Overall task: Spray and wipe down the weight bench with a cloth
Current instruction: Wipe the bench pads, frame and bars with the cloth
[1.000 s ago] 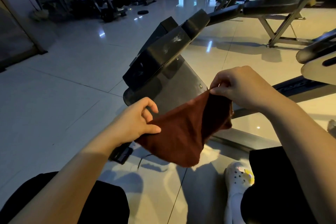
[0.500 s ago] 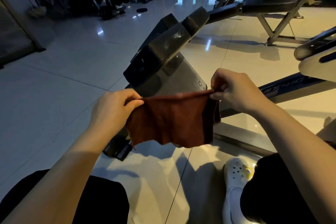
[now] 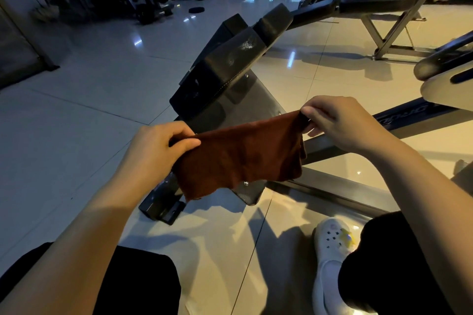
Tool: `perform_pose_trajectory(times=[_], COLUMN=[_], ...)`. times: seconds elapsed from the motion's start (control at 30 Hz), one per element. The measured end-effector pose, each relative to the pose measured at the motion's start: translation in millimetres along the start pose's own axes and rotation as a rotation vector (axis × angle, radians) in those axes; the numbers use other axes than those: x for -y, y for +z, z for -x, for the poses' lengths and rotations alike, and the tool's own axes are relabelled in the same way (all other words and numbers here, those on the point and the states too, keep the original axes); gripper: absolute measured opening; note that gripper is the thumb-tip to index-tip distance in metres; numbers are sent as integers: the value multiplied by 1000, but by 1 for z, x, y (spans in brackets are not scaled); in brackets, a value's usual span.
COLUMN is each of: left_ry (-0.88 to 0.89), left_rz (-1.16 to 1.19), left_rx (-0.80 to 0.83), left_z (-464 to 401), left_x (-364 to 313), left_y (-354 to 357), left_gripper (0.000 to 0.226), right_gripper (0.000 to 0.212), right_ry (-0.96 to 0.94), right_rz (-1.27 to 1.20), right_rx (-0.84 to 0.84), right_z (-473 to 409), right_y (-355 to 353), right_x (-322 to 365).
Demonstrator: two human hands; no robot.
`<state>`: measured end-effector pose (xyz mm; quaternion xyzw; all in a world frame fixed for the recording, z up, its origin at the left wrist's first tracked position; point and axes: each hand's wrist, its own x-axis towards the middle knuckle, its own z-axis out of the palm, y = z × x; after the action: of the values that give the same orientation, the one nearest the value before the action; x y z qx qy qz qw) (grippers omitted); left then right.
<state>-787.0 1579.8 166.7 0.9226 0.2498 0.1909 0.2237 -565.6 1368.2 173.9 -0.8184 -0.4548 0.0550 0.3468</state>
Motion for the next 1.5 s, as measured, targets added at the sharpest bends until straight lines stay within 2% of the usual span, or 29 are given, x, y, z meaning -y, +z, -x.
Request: perform_pose_trajectory(times=[0.13,0.27,0.43,0.5,0.57,0.67,0.77,0.87,0.93,1.13,1.27,1.37,1.5], left_ry=[32,57,78,79,85,98,74,80,83,131,169,190,216], left_rz=[9,-10,-48,-57,-67,-95,-106,-126,-148,-173,-251,-239,-238], left_rx=[0,-29,-76,-111,-143,-182,-187,-181,-184,-113,-41,-63,-125], left_z=[0,2,2,2,2,1,1,1,2,5,5,6,7], left_x=[-1,-6,-7,-7,-8,-8,-4,2,4,3,8,10,5], left_y=[2,3,1,0,-1,-3,-8,-11,-11,-6,-5,-8,-9], left_gripper=[9,10,6,7,10,13,14,17,19,19,24,24,19], right_gripper=[14,27,24,16,8,17,15,17,26,27,21,17,35], right_ry=[163,225,178,212,256,295,287,248,220,150,120,56,31], right_rz=[-216,-28,9,-88,-285,-559,-694,-777,-733,-427,-171,-42,35], right_rx=[-69,-110,-150,-148,-151,-142,-121,-6,61,7,224,343,375], right_z=[-1,-2,-3,-4,-5,-6,-7,-6,-5,-4,3,6,9], right_y=[7,10,13,15,16,17,14,11,12,27,55,75,90], right_x=[2,4,9,9,10,13,16,15,15,12,13,15,16])
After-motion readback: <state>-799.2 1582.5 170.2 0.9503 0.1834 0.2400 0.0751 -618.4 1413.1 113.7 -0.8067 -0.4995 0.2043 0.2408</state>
